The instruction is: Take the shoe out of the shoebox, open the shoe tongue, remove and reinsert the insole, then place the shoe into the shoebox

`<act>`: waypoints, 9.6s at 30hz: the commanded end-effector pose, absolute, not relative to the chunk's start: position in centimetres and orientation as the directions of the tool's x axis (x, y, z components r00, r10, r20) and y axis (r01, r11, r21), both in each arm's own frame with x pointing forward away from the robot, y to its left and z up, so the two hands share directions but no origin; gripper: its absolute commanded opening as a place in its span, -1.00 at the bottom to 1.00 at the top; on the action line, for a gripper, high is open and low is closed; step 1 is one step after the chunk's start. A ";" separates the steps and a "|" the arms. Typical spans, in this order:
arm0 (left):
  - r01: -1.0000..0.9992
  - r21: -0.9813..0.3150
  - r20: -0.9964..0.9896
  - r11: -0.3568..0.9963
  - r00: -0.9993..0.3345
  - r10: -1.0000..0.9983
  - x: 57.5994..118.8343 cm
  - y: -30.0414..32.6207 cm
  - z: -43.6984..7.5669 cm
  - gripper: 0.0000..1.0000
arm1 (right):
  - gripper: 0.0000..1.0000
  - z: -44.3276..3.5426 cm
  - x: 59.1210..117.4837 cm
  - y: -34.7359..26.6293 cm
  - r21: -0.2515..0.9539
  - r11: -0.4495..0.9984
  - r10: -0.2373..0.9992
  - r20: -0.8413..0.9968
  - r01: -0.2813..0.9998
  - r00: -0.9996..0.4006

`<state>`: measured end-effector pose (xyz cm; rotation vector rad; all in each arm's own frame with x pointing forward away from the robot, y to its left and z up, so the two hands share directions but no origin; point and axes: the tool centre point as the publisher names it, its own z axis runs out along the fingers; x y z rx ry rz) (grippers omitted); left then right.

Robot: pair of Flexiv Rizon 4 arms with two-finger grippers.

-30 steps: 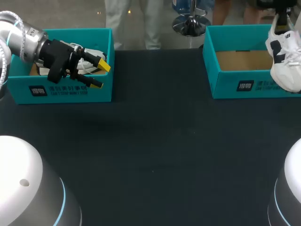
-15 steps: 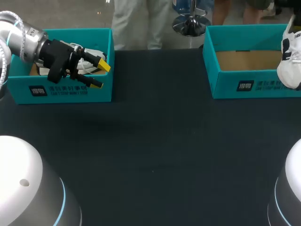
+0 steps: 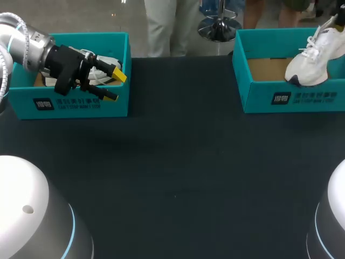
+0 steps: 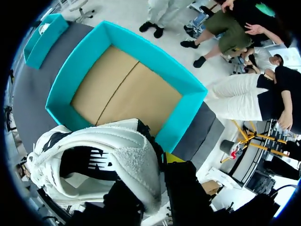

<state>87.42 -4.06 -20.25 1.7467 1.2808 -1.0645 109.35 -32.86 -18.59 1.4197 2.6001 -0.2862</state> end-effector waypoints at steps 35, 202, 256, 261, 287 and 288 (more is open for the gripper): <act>0.964 0.073 -0.910 -0.255 0.169 0.379 87.4 -4.0 -20.2 1.00 | -1.00 -18.5 105.7 -33.1 0.052 -0.199 0.949 -0.240 0.979 0.205; 0.964 0.073 -0.910 -0.255 0.169 0.379 87.4 -4.0 -20.2 1.00 | 1.00 -20.7 97.6 -23.9 0.144 -0.118 0.993 -0.012 0.982 0.121; 0.953 0.198 -0.424 -0.230 0.295 0.856 98.3 4.4 -20.5 1.00 | 1.00 -20.4 89.5 -16.3 0.134 0.211 0.977 -0.055 0.968 -0.205; 0.967 0.169 -0.341 -0.193 0.241 0.909 99.5 6.4 -20.8 1.00 | 1.00 -20.4 89.5 -16.3 0.134 0.211 0.977 -0.055 0.968 -0.205; 0.986 0.132 -0.205 -0.098 0.124 0.971 101.0 9.3 -22.3 1.00 | 1.00 -20.4 89.5 -16.3 0.134 0.211 0.977 -0.055 0.968 -0.205; 0.986 0.132 -0.205 -0.098 0.124 0.971 101.0 9.3 -22.3 1.00 | 1.00 -20.4 89.5 -16.3 0.134 0.211 0.977 -0.055 0.968 -0.205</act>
